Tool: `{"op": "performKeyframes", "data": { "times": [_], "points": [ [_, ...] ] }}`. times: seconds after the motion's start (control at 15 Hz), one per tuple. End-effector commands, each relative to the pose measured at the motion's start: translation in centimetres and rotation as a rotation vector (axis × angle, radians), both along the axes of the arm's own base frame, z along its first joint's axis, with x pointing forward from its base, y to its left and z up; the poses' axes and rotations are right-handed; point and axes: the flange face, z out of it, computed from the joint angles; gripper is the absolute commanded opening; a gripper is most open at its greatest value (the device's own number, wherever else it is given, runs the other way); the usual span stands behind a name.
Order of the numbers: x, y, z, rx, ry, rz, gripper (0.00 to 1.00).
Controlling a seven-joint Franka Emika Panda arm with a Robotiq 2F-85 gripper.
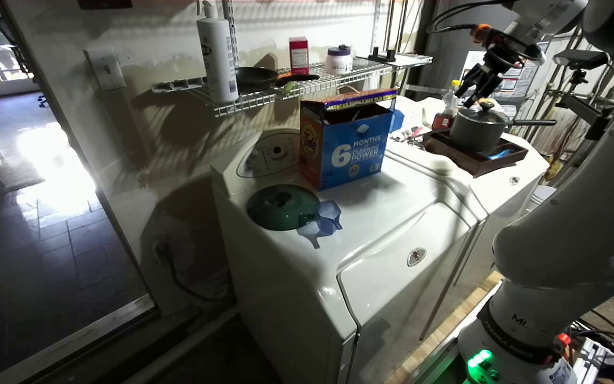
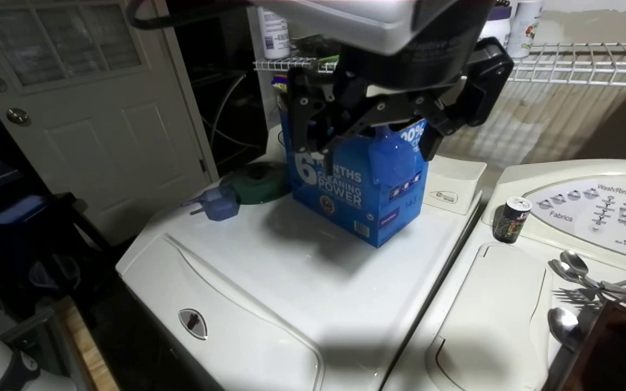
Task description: Put the blue measuring cup on the right side of the blue box.
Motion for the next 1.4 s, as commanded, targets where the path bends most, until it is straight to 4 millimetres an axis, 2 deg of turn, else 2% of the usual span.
{"op": "performKeyframes", "data": {
  "times": [0.0,0.4,0.47,1.33],
  "points": [
    [-2.5,1.0,1.0,-0.002,-0.004,-0.043,1.00],
    [-5.2,0.7,1.8,0.006,-0.035,-0.087,1.00],
    [-4.0,0.0,1.5,0.012,-0.033,-0.058,1.00],
    [-4.1,-0.1,1.3,0.014,-0.030,-0.059,1.00]
  ]
}}
